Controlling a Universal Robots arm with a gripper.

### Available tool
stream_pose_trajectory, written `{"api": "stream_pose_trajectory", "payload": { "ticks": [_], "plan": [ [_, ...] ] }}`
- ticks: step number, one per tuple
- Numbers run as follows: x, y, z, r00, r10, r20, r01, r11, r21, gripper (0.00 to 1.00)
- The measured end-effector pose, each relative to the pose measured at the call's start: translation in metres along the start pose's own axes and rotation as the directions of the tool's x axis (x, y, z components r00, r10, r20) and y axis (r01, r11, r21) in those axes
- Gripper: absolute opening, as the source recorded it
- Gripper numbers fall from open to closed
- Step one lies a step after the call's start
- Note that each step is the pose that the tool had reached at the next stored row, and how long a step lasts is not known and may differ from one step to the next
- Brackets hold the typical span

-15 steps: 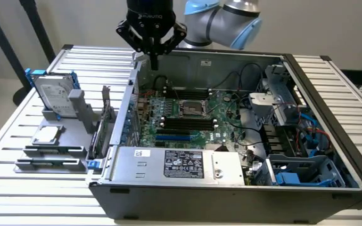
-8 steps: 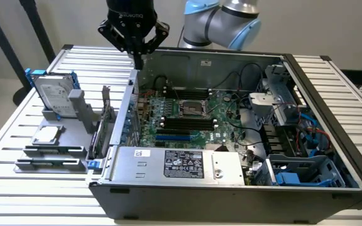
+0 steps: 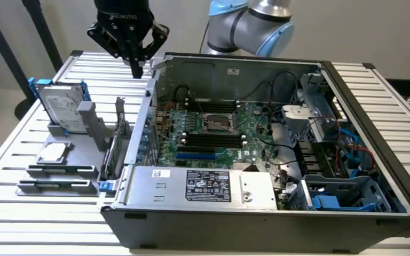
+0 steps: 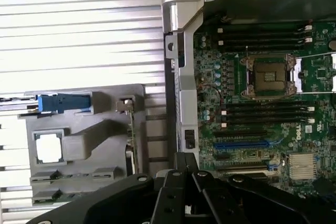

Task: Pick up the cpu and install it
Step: 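Reach for the cpu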

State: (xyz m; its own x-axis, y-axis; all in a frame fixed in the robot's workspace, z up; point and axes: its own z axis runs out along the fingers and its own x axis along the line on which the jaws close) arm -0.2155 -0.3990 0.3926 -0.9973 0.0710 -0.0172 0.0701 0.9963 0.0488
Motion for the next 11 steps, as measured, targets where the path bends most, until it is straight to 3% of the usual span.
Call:
{"api": "stream_pose_trajectory", "payload": {
  "ticks": [11],
  "plan": [
    [0.050, -0.0031, 0.0024, 1.0000, 0.000, -0.0026, 0.000, 1.0000, 0.0011, 0.11]
  ]
}}
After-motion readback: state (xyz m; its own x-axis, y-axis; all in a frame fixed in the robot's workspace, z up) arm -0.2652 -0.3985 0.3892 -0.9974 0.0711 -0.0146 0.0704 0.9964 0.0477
